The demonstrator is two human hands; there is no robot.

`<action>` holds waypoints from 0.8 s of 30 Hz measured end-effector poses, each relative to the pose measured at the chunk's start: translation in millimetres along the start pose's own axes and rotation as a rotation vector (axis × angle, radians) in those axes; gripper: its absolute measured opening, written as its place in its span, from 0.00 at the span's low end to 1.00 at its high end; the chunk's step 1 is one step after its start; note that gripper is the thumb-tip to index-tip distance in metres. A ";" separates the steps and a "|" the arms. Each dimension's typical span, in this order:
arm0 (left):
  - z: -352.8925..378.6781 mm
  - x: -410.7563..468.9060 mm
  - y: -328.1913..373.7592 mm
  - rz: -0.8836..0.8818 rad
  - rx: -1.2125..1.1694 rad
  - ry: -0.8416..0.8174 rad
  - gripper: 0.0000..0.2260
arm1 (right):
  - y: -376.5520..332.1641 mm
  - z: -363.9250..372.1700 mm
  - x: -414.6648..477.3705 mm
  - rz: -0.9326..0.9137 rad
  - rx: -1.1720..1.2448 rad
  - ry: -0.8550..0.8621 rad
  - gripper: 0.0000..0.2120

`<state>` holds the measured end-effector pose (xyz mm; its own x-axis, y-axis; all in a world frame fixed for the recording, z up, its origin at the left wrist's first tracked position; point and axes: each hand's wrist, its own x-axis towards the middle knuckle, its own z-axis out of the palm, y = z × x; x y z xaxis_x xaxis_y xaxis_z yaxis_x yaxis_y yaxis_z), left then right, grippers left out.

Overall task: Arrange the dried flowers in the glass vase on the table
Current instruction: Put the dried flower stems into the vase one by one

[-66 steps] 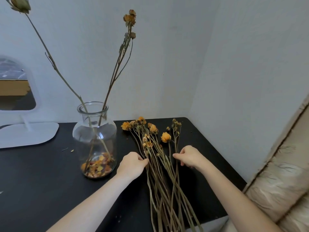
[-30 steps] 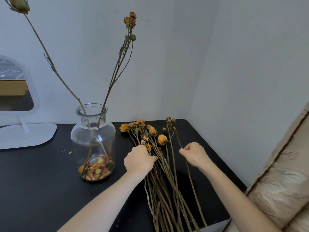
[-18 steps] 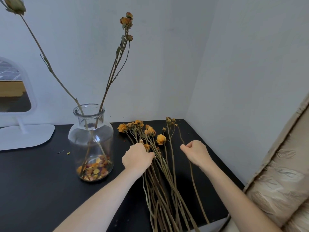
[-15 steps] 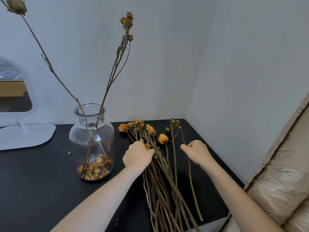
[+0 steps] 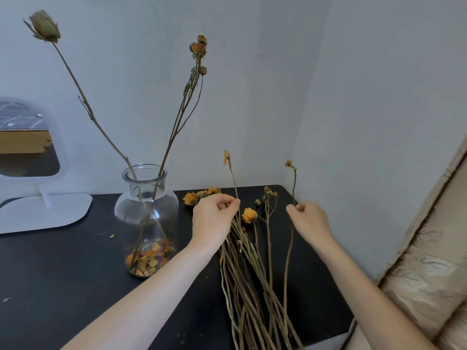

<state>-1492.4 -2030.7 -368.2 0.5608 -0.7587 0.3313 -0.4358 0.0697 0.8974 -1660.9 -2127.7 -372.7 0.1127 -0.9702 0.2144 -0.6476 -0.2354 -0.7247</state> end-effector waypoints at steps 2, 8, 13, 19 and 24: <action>-15.3 -2.4 8.1 0.076 -0.038 -0.006 0.05 | -14.9 -4.4 -3.0 -0.050 0.143 0.005 0.09; -85.5 -12.2 33.8 0.260 -0.108 0.082 0.04 | -79.7 -14.1 -8.8 -0.199 0.522 0.029 0.06; -155.5 1.9 58.7 0.425 -0.091 0.347 0.05 | -146.3 -22.9 -15.9 -0.361 0.753 0.044 0.07; -191.7 39.8 61.2 0.373 -0.130 0.523 0.04 | -186.6 -19.8 -24.4 -0.468 0.774 0.066 0.08; -177.0 47.1 37.9 0.264 -0.110 0.476 0.03 | -188.1 -14.6 -29.4 -0.481 0.734 0.055 0.08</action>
<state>-1357.9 -1949.2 -267.0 0.7097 -0.3313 0.6217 -0.5434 0.3043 0.7824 -1553.5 -2054.1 -233.1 0.2003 -0.7565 0.6226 0.1112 -0.6138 -0.7816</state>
